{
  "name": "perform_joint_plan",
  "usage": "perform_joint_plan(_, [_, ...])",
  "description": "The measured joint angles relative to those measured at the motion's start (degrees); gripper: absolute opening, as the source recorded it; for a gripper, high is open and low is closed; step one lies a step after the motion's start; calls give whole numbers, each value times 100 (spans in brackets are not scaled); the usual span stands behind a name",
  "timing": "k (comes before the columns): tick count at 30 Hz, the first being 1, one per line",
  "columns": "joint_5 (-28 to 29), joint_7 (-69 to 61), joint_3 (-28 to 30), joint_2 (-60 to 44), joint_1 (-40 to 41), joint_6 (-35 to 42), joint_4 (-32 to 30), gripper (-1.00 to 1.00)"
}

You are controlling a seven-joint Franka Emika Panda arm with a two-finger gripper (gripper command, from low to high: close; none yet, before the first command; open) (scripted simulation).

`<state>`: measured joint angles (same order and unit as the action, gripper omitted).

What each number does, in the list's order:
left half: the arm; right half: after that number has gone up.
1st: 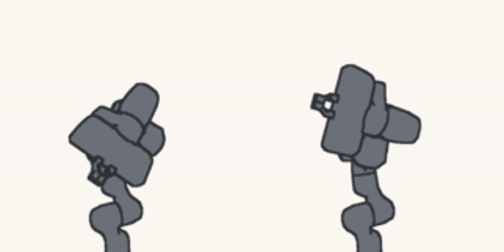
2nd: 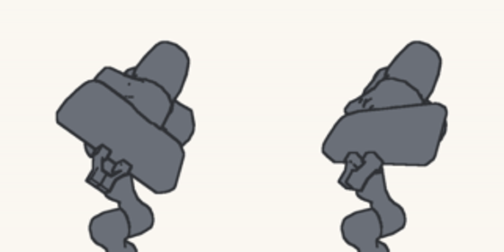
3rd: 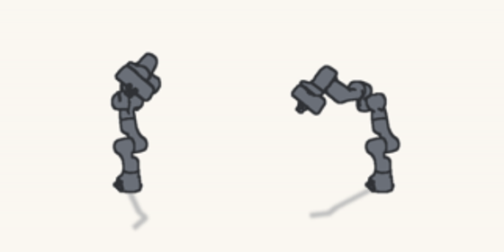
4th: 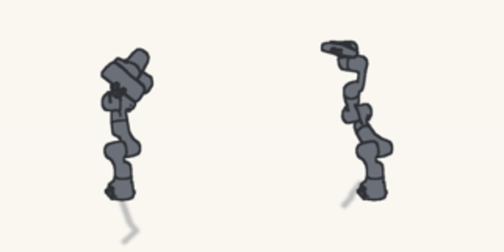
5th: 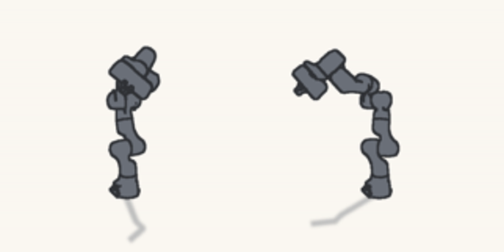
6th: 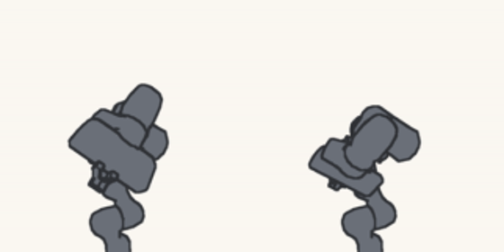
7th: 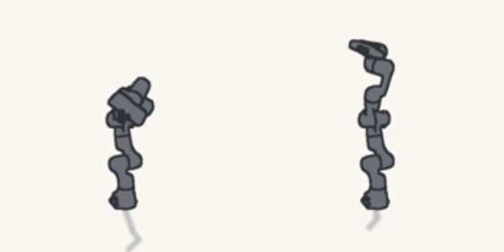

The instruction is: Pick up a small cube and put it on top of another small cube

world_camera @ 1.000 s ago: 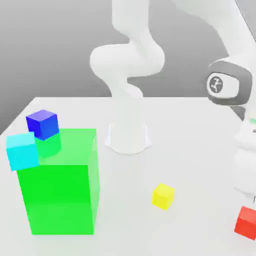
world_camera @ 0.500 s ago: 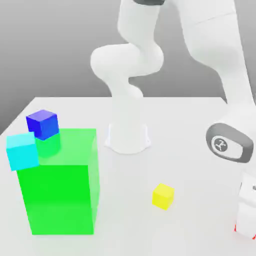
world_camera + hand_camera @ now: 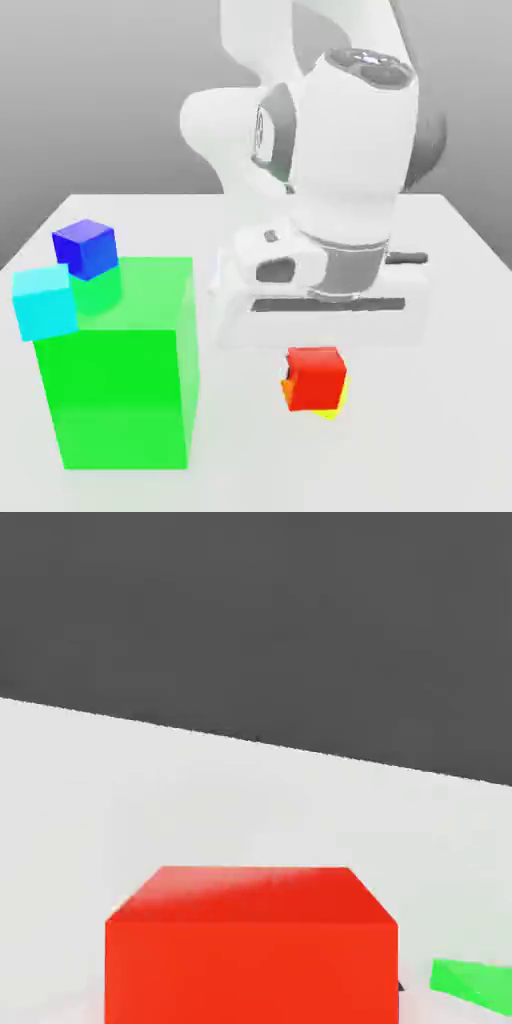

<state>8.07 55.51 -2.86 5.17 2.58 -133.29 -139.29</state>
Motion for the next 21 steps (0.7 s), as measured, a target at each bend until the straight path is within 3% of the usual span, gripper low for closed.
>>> perform_joint_plan(12, [-245,2349,1078,2522,1970,1891,-536,-100])
perform_joint_plan(14, [-269,2580,1188,2712,2196,1880,-722,-100])
perform_joint_plan(17, [-258,2638,1257,2562,2283,1276,-1172,-100])
perform_joint_plan(18, [-255,2639,1265,2516,2295,1128,-1273,100])
perform_joint_plan(21, [-256,2639,1265,2516,2295,1128,-1273,100])
